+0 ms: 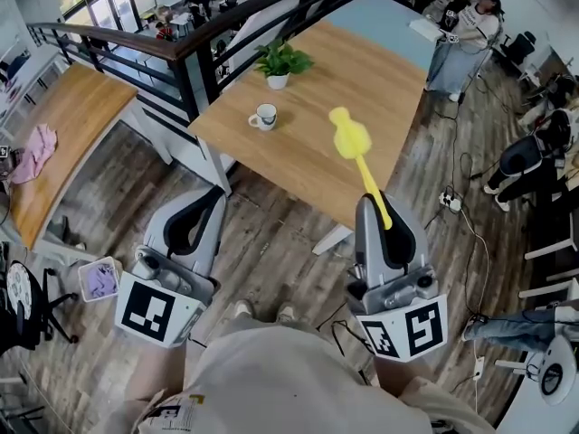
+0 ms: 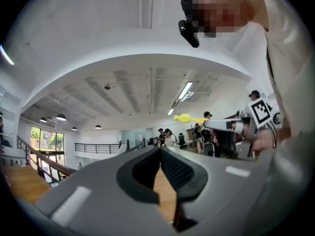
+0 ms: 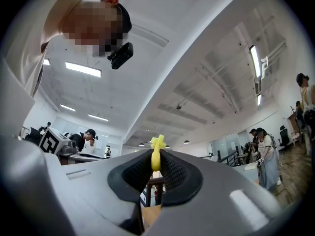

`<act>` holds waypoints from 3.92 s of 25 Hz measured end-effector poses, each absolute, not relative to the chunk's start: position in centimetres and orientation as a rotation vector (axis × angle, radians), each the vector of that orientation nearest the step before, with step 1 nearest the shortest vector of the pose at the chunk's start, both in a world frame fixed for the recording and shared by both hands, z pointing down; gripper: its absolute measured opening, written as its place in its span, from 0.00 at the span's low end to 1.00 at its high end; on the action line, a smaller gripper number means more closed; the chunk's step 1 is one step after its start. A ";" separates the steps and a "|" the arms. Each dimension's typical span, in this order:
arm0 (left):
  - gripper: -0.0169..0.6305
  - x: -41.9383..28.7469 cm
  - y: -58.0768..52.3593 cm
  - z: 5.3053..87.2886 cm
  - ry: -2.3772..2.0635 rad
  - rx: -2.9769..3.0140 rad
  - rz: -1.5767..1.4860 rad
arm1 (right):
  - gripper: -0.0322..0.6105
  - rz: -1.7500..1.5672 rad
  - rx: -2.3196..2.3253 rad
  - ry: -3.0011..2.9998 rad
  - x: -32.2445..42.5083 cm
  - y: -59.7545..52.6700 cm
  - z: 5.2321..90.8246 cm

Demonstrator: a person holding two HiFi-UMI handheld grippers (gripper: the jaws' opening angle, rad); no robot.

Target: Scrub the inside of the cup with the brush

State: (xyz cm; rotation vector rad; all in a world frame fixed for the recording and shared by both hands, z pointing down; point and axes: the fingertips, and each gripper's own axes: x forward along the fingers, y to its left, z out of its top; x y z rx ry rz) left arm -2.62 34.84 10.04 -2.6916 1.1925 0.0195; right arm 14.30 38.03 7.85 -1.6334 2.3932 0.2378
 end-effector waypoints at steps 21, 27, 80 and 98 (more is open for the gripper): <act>0.01 2.1 36.6 11.2 1.282 -2.672 -0.036 | 0.10 0.150 -1.539 2.413 20.1 38.3 9.4; 0.01 1.4 35.4 12.8 1.309 -2.692 -0.022 | 0.10 0.124 -1.500 2.460 19.3 36.9 10.9; 0.05 -10.1 -12.2 25.9 0.819 -3.128 -0.219 | 0.10 -0.336 -1.891 2.767 1.5 -9.0 24.4; 0.12 -5.6 -14.9 35.0 0.792 -3.143 -0.558 | 0.10 -0.582 -1.764 3.126 4.4 -12.3 33.5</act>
